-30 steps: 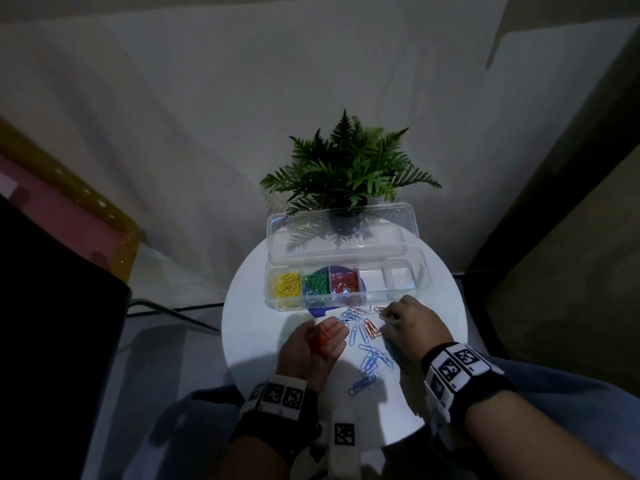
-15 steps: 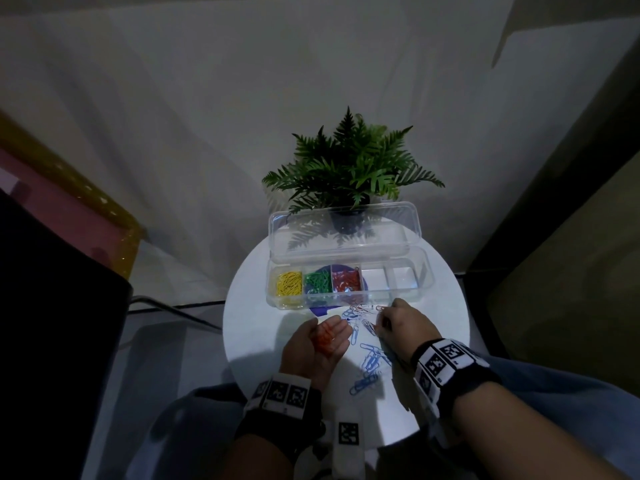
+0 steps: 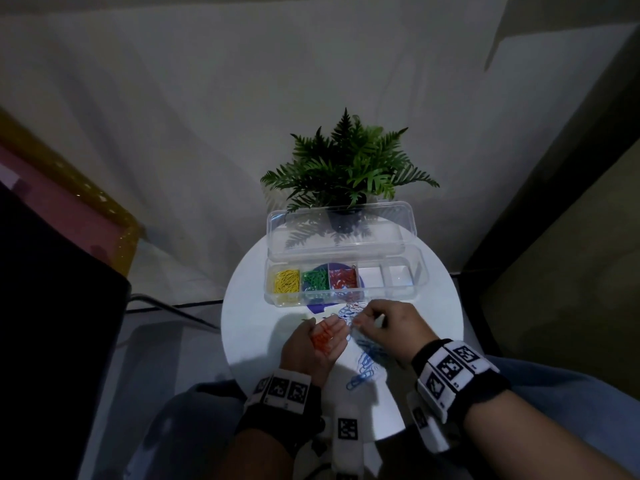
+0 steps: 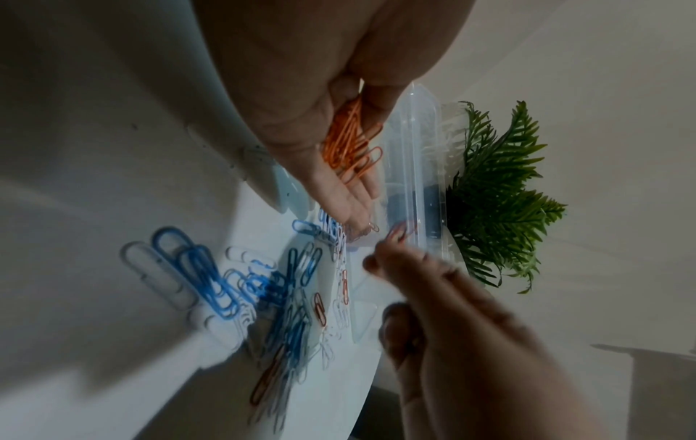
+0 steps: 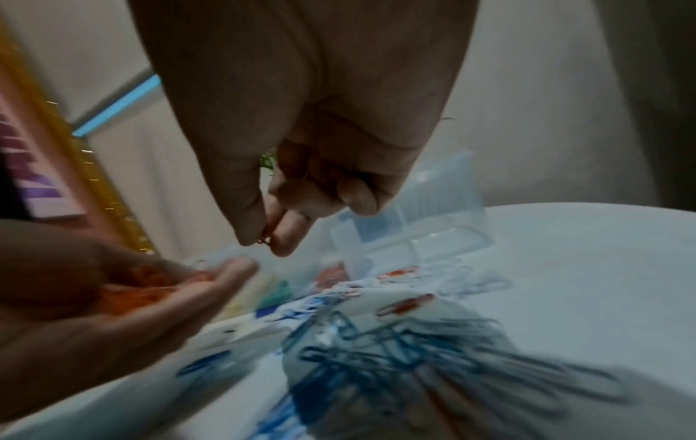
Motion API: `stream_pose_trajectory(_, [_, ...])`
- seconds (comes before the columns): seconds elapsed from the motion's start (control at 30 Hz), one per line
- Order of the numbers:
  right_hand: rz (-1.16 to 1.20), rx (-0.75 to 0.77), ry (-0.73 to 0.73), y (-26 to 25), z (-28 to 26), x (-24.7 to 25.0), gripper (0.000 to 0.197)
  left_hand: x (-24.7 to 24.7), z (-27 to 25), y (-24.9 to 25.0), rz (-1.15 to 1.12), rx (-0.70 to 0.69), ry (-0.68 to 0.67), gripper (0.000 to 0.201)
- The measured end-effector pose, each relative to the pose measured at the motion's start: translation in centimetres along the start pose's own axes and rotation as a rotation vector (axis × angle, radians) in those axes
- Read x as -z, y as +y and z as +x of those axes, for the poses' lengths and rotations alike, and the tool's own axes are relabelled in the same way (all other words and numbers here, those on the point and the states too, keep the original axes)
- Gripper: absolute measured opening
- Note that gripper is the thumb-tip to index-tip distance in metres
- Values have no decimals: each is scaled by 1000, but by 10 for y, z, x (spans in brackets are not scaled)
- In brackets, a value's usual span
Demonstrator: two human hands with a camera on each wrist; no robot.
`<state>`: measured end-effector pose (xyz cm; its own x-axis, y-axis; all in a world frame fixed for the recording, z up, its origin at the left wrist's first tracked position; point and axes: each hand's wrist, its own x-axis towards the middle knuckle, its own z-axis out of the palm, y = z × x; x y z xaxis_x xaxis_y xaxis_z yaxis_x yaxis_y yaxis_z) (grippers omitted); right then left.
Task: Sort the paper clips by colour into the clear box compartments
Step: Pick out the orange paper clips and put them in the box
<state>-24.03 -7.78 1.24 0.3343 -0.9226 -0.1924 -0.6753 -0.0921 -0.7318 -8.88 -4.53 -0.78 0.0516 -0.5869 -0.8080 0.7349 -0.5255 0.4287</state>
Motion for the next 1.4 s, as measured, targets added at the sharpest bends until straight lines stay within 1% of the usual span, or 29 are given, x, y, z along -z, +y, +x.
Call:
stream_pose_trajectory(0.07, [-19,74,-53,-13,-2,-8,6,1,0,-2,-57,14,-9,39])
stream_pose_trajectory(0.13, [-92,149,-96,-25,-4,-16,10,2,2,-4,-71,28,-26,35])
stream_pose_trajectory(0.2, [-185,198,-154,-34,-5,-20,15,2,1,-4,-60,32,-11,33])
stream_pose_trajectory(0.27, [-186,213,-152,-38,-6,-19,17,2,0,-3,-76,25,2,32])
stream_pose_trajectory(0.3, [-158,211,-127,-37,-6,-18,18,1,-1,-2,-96,21,-12,32])
stream_pose_trajectory(0.4, [-121,192,-66,-28,-4,-12,14,1,-1,0,-168,23,-84,39])
stream_pose_trajectory(0.47, [-145,178,-59,-23,-2,-7,12,0,-1,1,-164,11,-59,39])
stream_pose_trajectory(0.53, [-134,139,17,-16,2,-1,11,0,-3,3,-126,14,-47,39])
stream_pose_trajectory(0.6, [-144,36,106,-4,7,6,15,0,-3,6,-115,22,-40,40])
stream_pose_trajectory(0.63, [-162,-34,108,3,9,10,19,0,-2,6,-117,33,-37,40])
stream_pose_trajectory(0.7, [-204,-141,27,17,11,14,26,1,-2,6,-123,44,-36,40])
stream_pose_trajectory(0.73, [-234,-155,-34,23,12,13,26,1,-2,5,-119,46,-42,40])
stream_pose_trajectory(0.8, [-331,-147,-135,29,12,8,20,1,-2,4,-105,48,-49,41])
stream_pose_trajectory(0.83, [-367,-149,-151,30,12,6,21,0,-3,4,-103,47,-48,41])
stream_pose_trajectory(0.9, [-340,-163,-172,33,13,2,30,1,-3,5,-98,47,-46,40])
stream_pose_trajectory(0.97, [-313,-142,-150,34,11,0,30,0,-4,7,-108,46,-43,41])
stream_pose_trajectory(1.07, [-314,-98,-60,39,11,0,25,0,-4,7,-109,42,-42,41])
stream_pose_trajectory(1.13, [-331,-92,-68,41,13,3,23,1,-3,7,-110,42,-44,41])
stream_pose_trajectory(1.23, [-377,-103,-128,43,14,4,24,2,0,7,-107,48,-41,41])
stream_pose_trajectory(1.4, [-377,-114,-128,41,17,4,19,2,-2,7,-90,42,-32,41])
